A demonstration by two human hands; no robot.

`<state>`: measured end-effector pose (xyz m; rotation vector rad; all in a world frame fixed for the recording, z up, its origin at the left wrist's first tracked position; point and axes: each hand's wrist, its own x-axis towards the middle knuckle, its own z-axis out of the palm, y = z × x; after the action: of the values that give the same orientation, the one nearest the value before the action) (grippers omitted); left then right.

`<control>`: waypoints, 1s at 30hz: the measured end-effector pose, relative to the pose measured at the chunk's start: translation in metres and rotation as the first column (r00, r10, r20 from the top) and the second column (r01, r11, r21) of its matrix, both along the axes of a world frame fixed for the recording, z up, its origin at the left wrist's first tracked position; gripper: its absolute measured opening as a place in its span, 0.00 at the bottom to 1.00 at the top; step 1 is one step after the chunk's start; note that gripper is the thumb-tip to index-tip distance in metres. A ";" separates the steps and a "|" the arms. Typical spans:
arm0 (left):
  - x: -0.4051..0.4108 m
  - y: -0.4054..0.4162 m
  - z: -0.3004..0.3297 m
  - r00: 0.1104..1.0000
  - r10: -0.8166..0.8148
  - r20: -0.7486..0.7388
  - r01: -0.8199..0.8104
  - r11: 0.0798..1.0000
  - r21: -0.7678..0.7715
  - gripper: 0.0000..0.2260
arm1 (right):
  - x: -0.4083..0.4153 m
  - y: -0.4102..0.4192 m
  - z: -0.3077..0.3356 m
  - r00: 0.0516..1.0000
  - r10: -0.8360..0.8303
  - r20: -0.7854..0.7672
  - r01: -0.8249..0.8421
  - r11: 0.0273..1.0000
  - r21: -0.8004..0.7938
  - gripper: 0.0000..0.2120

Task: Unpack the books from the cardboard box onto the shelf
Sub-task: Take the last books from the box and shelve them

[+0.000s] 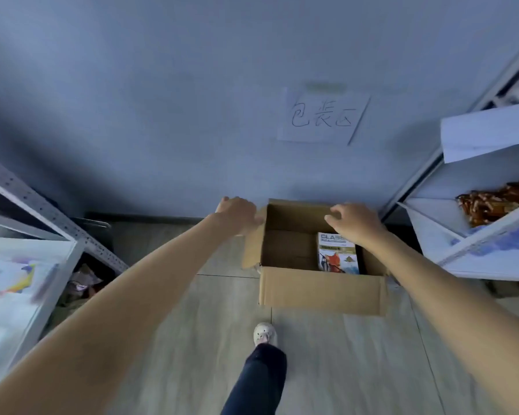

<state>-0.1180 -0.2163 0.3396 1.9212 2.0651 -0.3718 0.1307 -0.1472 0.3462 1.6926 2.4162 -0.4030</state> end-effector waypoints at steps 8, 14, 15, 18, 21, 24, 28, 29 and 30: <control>0.105 0.142 -0.111 0.991 -0.096 0.098 0.113 0.976 -0.188 0.24 | 0.102 0.098 -0.099 0.926 -0.377 -0.037 0.345 0.880 -0.327 0.23; 0.138 0.196 -0.213 0.980 -0.005 0.200 0.084 0.917 -0.389 0.23 | 0.140 0.139 -0.196 0.798 -0.603 -0.011 0.506 0.680 -0.531 0.21; 0.139 0.200 -0.229 0.975 0.026 0.219 0.072 0.901 -0.428 0.23 | 0.144 0.141 -0.213 0.793 -0.609 -0.001 0.508 0.663 -0.550 0.21; 0.150 0.214 -0.290 0.957 0.119 0.265 0.048 0.836 -0.547 0.24 | 0.157 0.152 -0.276 0.785 -0.617 0.055 0.522 0.611 -0.595 0.23; 0.159 0.218 -0.355 0.938 0.211 0.276 0.003 0.790 -0.613 0.23 | 0.163 0.166 -0.339 0.762 -0.643 0.077 0.548 0.578 -0.604 0.23; 0.174 0.222 -0.420 0.911 0.317 0.264 -0.068 0.747 -0.662 0.24 | 0.168 0.187 -0.408 0.730 -0.677 0.093 0.574 0.534 -0.621 0.20; 0.198 0.242 -0.488 0.830 0.487 0.272 -0.188 0.704 -0.685 0.28 | 0.172 0.211 -0.484 0.625 -0.777 0.076 0.639 0.453 -0.621 0.22; 0.203 0.248 -0.505 0.805 0.519 0.288 -0.216 0.708 -0.673 0.29 | 0.175 0.218 -0.501 0.609 -0.790 0.072 0.647 0.443 -0.620 0.27; 0.209 0.255 -0.516 0.773 0.552 0.313 -0.246 0.715 -0.655 0.30 | 0.177 0.227 -0.514 0.587 -0.807 0.062 0.652 0.427 -0.626 0.29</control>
<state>0.0907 0.0388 -0.1766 1.0015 1.6912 -0.3138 0.3075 0.0794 -0.1675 2.3406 1.1832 -1.4015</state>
